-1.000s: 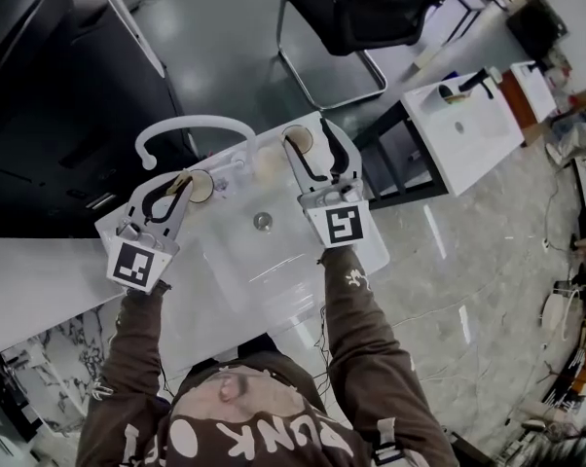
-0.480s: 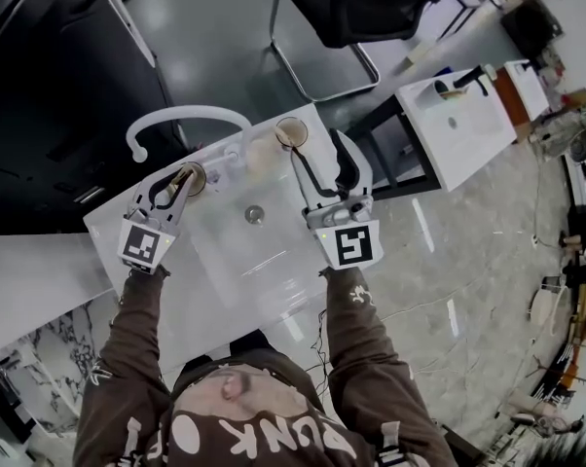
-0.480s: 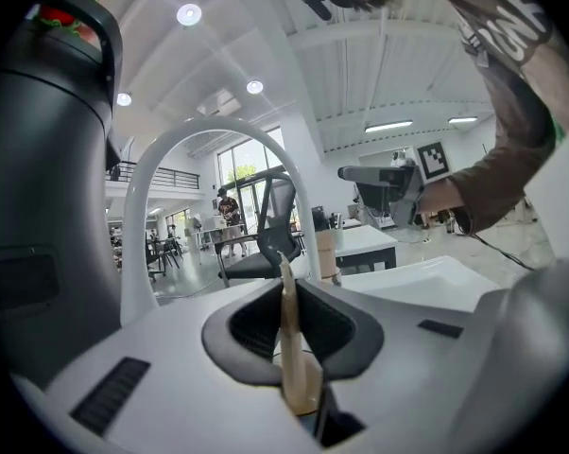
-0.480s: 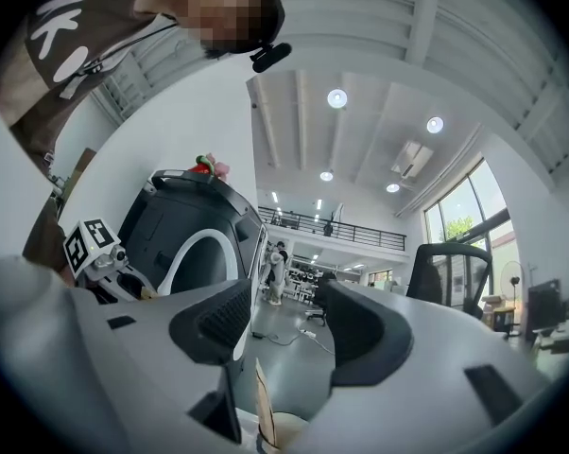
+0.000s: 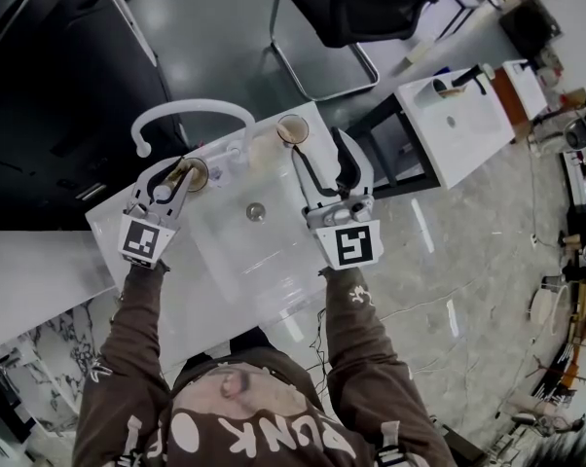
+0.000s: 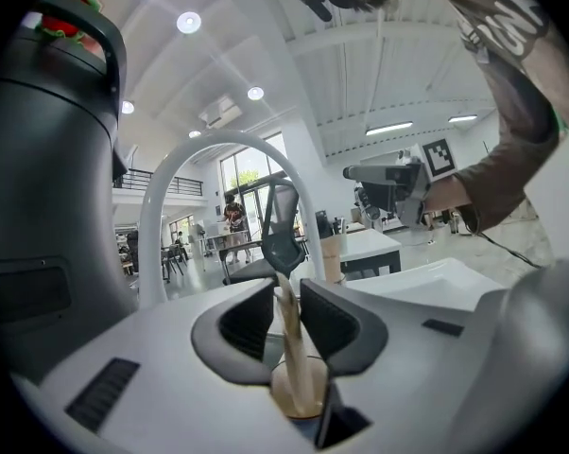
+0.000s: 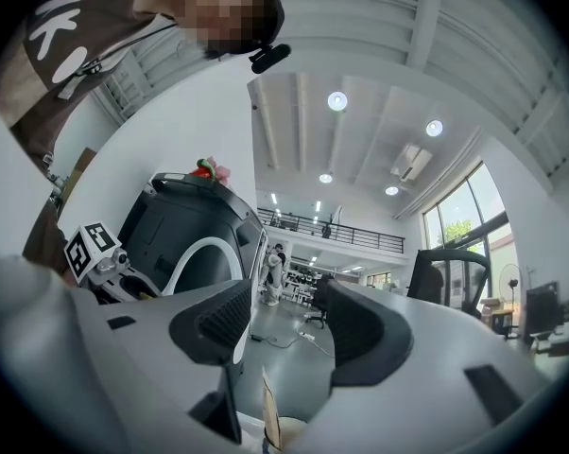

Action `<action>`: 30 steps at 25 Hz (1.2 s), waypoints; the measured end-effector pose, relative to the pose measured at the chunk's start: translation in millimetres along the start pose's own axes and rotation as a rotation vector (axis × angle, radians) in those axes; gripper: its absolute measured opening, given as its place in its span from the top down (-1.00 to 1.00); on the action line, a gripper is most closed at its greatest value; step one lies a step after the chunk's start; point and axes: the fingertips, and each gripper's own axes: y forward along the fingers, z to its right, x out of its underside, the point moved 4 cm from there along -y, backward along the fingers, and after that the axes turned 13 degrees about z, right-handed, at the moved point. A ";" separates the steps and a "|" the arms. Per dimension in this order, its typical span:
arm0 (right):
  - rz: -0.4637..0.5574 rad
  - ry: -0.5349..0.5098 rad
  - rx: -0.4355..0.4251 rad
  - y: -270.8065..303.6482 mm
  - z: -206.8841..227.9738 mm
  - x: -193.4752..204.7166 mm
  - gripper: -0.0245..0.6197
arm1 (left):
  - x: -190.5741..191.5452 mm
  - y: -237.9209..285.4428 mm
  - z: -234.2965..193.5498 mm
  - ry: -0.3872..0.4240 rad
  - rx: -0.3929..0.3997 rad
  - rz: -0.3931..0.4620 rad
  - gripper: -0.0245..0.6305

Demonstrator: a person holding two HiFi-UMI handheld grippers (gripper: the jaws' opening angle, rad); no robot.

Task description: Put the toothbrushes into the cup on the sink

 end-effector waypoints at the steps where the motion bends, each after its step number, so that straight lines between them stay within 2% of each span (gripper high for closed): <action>1: 0.004 0.000 -0.002 0.7 -2.6 -2.5 0.18 | -5.3 -0.7 0.4 -0.002 0.004 0.013 0.65; 3: 0.010 -0.003 -0.007 1.4 -8.5 -7.8 0.18 | -17.1 -2.3 1.3 -0.010 0.012 0.042 0.47; 5: 0.013 -0.004 -0.009 0.6 -14.0 -14.1 0.18 | -30.3 -4.6 1.8 -0.016 0.014 0.066 0.40; 10: 0.035 -0.016 -0.008 -8.3 -33.8 -41.8 0.17 | -74.2 -22.3 5.8 -0.002 0.020 0.122 0.37; 15: 0.040 -0.036 -0.007 -29.3 -71.6 -81.3 0.16 | -123.4 -60.6 18.7 0.015 0.041 0.181 0.37; 21: 0.028 -0.059 0.006 -70.3 -153.7 -140.7 0.14 | -174.7 -146.2 46.4 0.019 0.082 0.223 0.37; 27: 0.004 -0.078 0.053 -125.0 -268.5 -212.6 0.12 | -217.4 -262.3 80.7 0.001 0.149 0.251 0.37; 30: -0.009 -0.077 0.078 -154.9 -317.6 -237.0 0.11 | -225.9 -309.3 99.5 -0.007 0.177 0.266 0.37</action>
